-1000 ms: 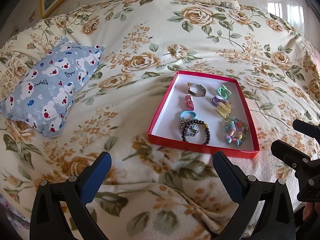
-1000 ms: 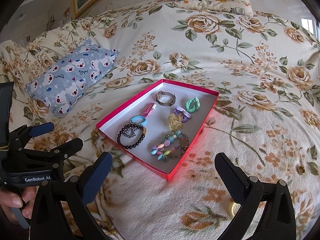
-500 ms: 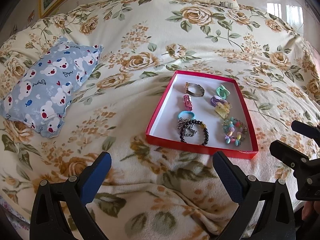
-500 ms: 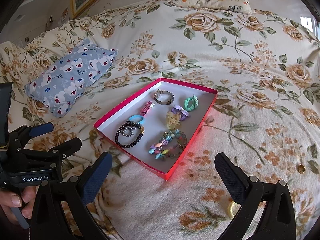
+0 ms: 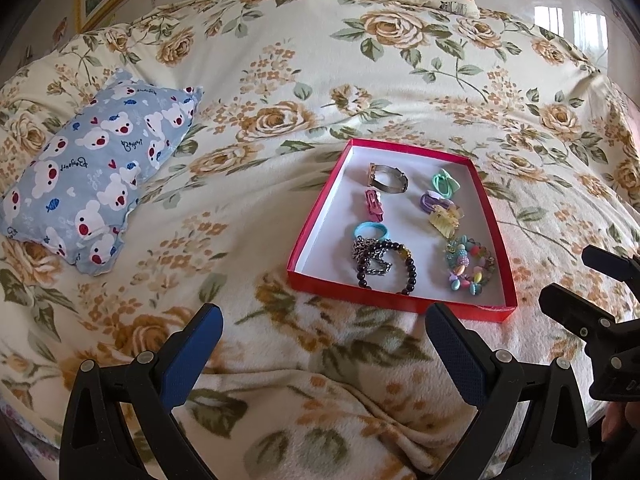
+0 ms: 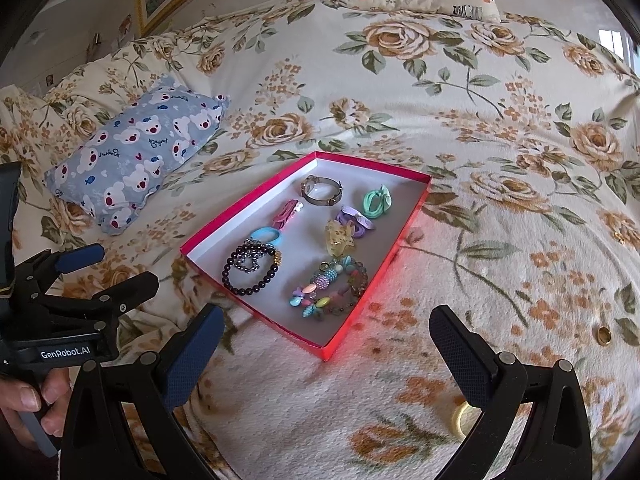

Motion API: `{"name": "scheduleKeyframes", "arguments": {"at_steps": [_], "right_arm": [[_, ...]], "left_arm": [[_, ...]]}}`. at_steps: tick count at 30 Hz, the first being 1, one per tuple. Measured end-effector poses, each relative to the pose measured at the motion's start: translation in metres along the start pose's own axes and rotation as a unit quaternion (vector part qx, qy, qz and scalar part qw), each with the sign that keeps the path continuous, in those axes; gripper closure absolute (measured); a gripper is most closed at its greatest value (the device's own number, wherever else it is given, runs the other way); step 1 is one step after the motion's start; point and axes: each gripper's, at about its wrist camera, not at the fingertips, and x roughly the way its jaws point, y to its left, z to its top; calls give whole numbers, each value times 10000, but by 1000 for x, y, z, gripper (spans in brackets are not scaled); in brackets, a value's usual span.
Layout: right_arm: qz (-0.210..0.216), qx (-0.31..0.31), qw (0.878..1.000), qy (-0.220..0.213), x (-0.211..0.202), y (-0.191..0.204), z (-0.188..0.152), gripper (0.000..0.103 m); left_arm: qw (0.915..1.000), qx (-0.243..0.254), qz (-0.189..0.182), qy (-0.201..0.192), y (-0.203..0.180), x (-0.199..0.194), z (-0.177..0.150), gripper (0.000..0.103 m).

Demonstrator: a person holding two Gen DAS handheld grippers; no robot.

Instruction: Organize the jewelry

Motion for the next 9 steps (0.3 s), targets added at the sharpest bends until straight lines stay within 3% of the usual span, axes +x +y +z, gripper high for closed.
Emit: {"name": "scheduleKeyframes", "arguments": {"at_steps": [9], "right_arm": [[7, 117, 9999, 104, 8, -9, 0, 0]], "left_arm": [[9999, -3, -83, 125, -5, 12, 9, 1]]}}
